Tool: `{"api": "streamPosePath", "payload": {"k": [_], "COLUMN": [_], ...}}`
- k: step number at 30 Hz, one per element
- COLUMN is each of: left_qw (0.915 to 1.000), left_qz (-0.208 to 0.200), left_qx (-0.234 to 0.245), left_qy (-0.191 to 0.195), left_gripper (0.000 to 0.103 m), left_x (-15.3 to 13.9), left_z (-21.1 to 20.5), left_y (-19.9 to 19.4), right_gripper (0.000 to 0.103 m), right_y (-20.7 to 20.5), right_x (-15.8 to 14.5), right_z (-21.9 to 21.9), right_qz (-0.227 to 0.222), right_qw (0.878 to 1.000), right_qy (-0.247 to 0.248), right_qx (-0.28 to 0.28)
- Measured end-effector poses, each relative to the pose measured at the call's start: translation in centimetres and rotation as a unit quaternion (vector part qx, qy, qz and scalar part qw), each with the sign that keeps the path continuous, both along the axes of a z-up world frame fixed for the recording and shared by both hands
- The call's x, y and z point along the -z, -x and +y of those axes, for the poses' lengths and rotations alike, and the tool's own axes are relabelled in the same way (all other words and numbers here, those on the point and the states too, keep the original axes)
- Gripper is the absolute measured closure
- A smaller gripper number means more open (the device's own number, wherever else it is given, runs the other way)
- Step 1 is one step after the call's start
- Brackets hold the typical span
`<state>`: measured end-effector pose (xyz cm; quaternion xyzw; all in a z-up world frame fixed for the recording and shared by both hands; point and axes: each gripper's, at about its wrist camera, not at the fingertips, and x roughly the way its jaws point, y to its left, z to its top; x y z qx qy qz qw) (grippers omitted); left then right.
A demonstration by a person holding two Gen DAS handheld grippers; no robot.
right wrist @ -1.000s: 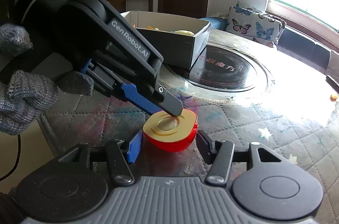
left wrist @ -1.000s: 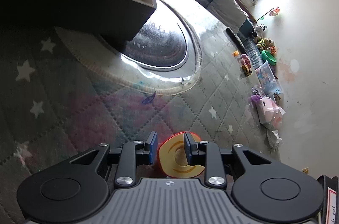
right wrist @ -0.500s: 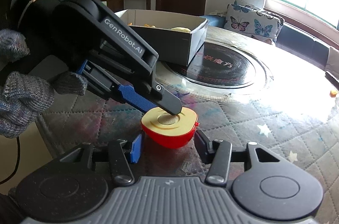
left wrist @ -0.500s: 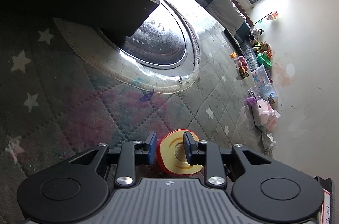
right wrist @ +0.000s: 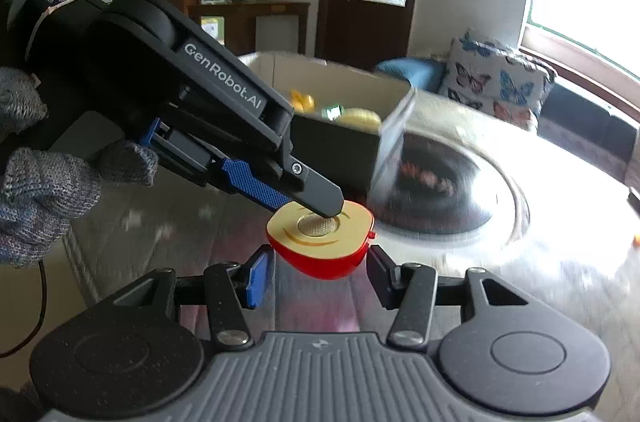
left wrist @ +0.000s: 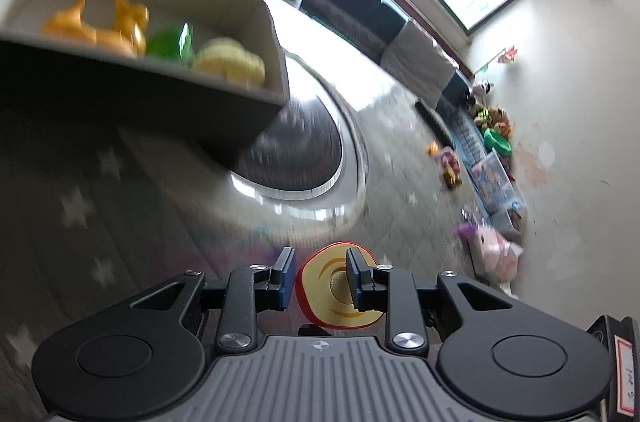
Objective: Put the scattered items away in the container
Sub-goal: 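Lift the fruit slice with the left gripper and carry it into the box, then open the left gripper to drop the fruit slice and withdraw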
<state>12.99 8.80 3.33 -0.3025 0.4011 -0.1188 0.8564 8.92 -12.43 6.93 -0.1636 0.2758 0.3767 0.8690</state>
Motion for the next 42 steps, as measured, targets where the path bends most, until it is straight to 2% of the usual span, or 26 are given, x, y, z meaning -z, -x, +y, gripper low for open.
{"api": "streamPosePath", "payload": {"k": [4,14,22,29,42], "left_qw": [0.9995,0.9970,0.9960,0.9956,0.9941], "left_qz": [-0.022,-0.035,-0.006,0.009,0.007], "left_qx": [-0.016,-0.060,-0.085,-0.091,-0.107], "left_qy": [-0.016,-0.032,-0.026,-0.022,-0.015], "left_gripper": [0.074,0.074,0.074,0.074,0.074], "left_x": [-2.0,-4.4,-2.7,-1.2,-0.9], "left_z": [1.8,7.6,11.2,12.6,13.8], "left_y": [-1.2,-6.3,-9.7,-10.7,-10.8], "right_gripper": [0.052,0.052,0.052,0.051,0.053], "right_y": [-2.1,-8.6,-13.0,-14.3,-14.1], "right_x": [-1.5,-3.2,-1.8,-0.7,-0.5], "right_z": [2.0,8.7,12.5,13.1,14.5], "right_qz": [-0.013,-0.031,0.005,0.031,0.001], "right_qw": [1.000,0.998,0.998,0.998,0.998], "right_qy": [-0.008,-0.003,0.001,-0.008,0.006], "right_qx": [-0.014,-0.046,-0.058,-0.061,-0.067]}}
